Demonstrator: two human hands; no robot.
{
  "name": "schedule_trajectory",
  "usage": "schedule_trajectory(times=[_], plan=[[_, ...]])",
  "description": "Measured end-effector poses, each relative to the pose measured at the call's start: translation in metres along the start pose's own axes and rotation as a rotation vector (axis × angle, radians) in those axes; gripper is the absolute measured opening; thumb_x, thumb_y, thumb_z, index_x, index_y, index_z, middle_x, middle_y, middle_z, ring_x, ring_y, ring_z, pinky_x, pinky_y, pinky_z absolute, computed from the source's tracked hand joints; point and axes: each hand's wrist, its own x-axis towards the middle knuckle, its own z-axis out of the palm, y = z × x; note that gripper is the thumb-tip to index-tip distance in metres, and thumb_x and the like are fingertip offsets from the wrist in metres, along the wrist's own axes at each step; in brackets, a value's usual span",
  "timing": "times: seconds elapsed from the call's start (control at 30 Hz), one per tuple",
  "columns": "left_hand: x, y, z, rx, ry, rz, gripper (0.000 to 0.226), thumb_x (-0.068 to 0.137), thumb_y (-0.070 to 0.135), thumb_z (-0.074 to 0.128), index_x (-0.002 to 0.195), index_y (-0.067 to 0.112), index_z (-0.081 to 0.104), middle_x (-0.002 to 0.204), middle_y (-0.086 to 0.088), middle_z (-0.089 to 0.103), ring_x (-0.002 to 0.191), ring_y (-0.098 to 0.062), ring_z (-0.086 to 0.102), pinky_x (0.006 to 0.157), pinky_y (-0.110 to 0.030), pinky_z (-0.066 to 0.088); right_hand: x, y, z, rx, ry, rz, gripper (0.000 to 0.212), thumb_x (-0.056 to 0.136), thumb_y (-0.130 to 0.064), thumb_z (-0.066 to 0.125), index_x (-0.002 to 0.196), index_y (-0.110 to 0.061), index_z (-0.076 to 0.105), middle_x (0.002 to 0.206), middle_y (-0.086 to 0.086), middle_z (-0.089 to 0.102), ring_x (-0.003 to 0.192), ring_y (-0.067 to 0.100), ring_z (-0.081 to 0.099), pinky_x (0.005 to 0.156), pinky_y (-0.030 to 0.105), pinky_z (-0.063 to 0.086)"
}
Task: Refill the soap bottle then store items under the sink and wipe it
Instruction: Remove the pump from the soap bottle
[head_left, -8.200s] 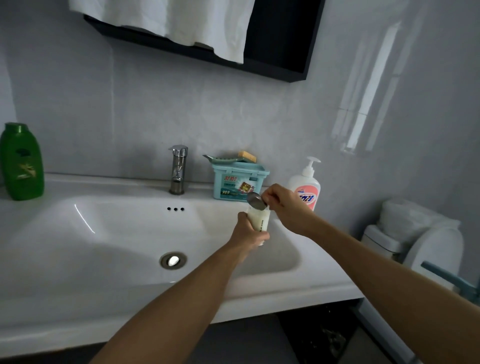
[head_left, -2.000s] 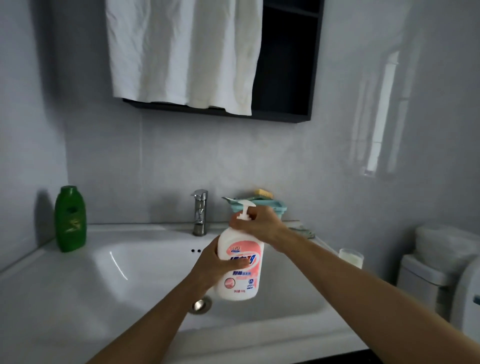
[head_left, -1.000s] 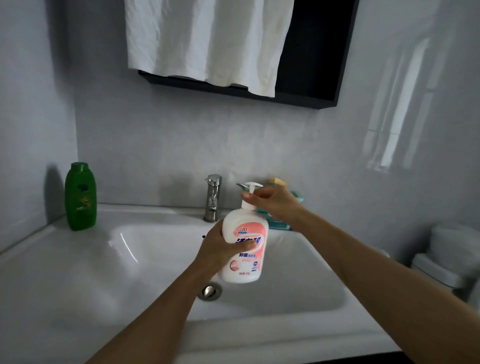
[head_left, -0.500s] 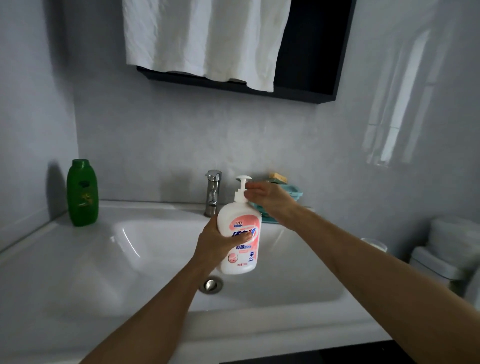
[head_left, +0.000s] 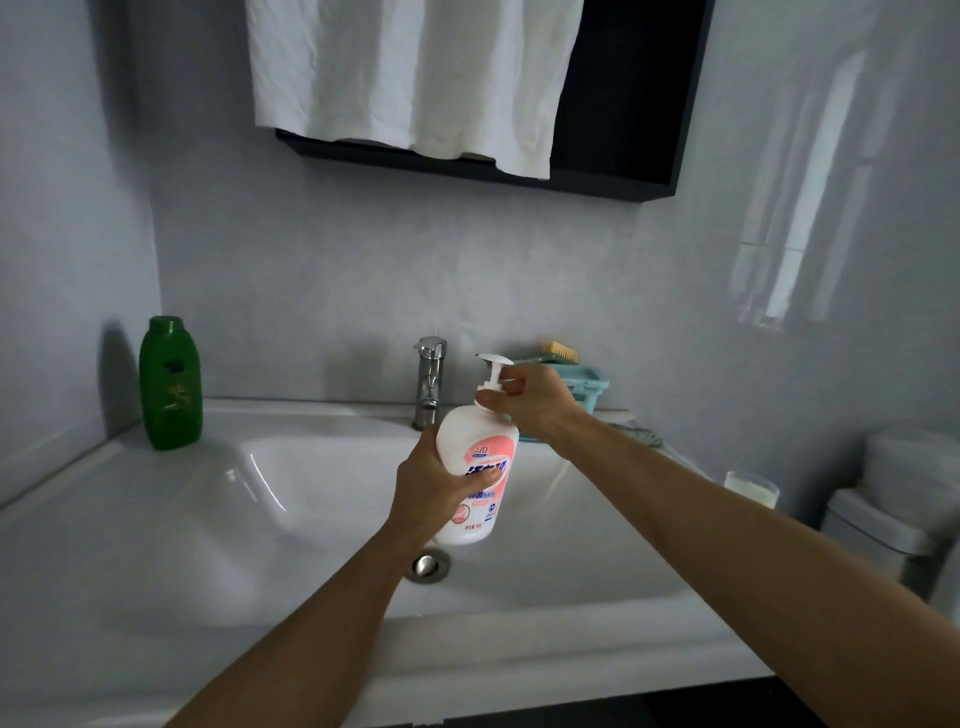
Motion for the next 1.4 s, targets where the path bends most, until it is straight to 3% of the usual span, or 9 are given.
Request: schedule_trajectory(times=[0.13,0.3,0.43,0.53,0.7,0.8,0.93,1.2,1.4], plan=[[0.001,-0.001,-0.001,-0.02,-0.003,-0.015,0.055,0.066,0.028,0.087,0.11,0.024,0.054,0.099,0.006,0.065,0.086,-0.012,0.06,0.074,-0.02,0.044,-0.002,-0.001,-0.006,0.173,-0.125,0.011,0.047,0.084,-0.011,0.067,0.127,-0.002,0.05,0.125,0.01,0.06,0.099,0.015,0.055,0.083,0.021,0.041],[0.001,-0.002,0.0,-0.006,0.015,-0.002,0.06,0.065,0.029,0.088,0.116,0.02,0.056,0.101,0.006,0.066,0.091,-0.014,0.062,0.079,-0.022,0.046,-0.002,-0.006,0.0,0.018,-0.045,0.017,0.044,0.076,-0.046,0.071,0.096,-0.008,0.066,0.088,0.001,0.063,0.081,0.016,0.06,0.068,0.023,0.047],[0.0,-0.002,-0.001,0.04,0.023,0.023,0.062,0.065,0.028,0.087,0.117,0.02,0.055,0.099,0.007,0.063,0.091,-0.014,0.059,0.079,-0.022,0.044,0.0,-0.007,0.003,-0.153,0.065,0.05,0.044,0.074,-0.055,0.068,0.062,-0.017,0.052,0.064,-0.001,0.052,0.065,0.018,0.052,0.058,0.028,0.038],[0.0,-0.003,-0.001,0.051,0.021,0.027,0.063,0.065,0.027,0.087,0.118,0.02,0.054,0.099,0.007,0.062,0.09,-0.014,0.058,0.079,-0.022,0.043,0.0,-0.005,0.003,-0.055,0.082,0.024,0.026,0.078,-0.036,0.072,0.08,-0.013,0.062,0.078,0.003,0.06,0.072,0.019,0.055,0.056,0.025,0.04],[0.001,-0.005,-0.001,0.02,0.023,0.009,0.063,0.065,0.029,0.087,0.118,0.02,0.055,0.105,0.003,0.067,0.096,-0.017,0.062,0.082,-0.025,0.048,-0.001,-0.005,0.004,0.154,-0.02,-0.019,0.039,0.084,-0.007,0.061,0.122,-0.01,0.056,0.107,0.012,0.067,0.101,0.032,0.063,0.081,0.042,0.052],[0.0,-0.003,0.0,0.027,0.028,0.02,0.063,0.065,0.028,0.087,0.118,0.019,0.055,0.103,0.003,0.066,0.092,-0.015,0.06,0.081,-0.023,0.046,-0.001,-0.008,0.004,0.09,-0.011,0.01,0.048,0.08,-0.026,0.07,0.122,-0.01,0.053,0.103,0.005,0.063,0.088,0.021,0.06,0.061,0.027,0.047],[-0.002,-0.001,-0.001,0.022,0.033,0.027,0.062,0.066,0.027,0.087,0.118,0.018,0.056,0.1,0.005,0.064,0.088,-0.013,0.059,0.078,-0.02,0.044,0.0,-0.011,0.007,-0.118,0.074,0.066,0.076,0.067,-0.057,0.073,0.122,-0.012,0.05,0.101,0.001,0.056,0.095,0.021,0.058,0.07,0.028,0.042],[0.0,-0.005,-0.001,0.028,0.015,0.015,0.063,0.066,0.029,0.087,0.119,0.018,0.055,0.106,0.002,0.067,0.091,-0.015,0.061,0.078,-0.022,0.045,0.002,-0.005,-0.003,0.016,0.074,0.007,0.036,0.077,-0.016,0.071,0.109,-0.005,0.062,0.068,-0.008,0.054,0.06,0.003,0.048,0.051,0.016,0.036],[-0.001,-0.004,0.0,0.032,0.021,0.024,0.063,0.066,0.027,0.087,0.119,0.018,0.055,0.105,0.002,0.066,0.089,-0.014,0.059,0.079,-0.021,0.044,0.0,-0.004,0.003,0.084,0.083,0.091,0.08,0.064,-0.039,0.083,0.125,-0.011,0.04,0.104,0.001,0.054,0.09,0.017,0.053,0.07,0.025,0.042]])
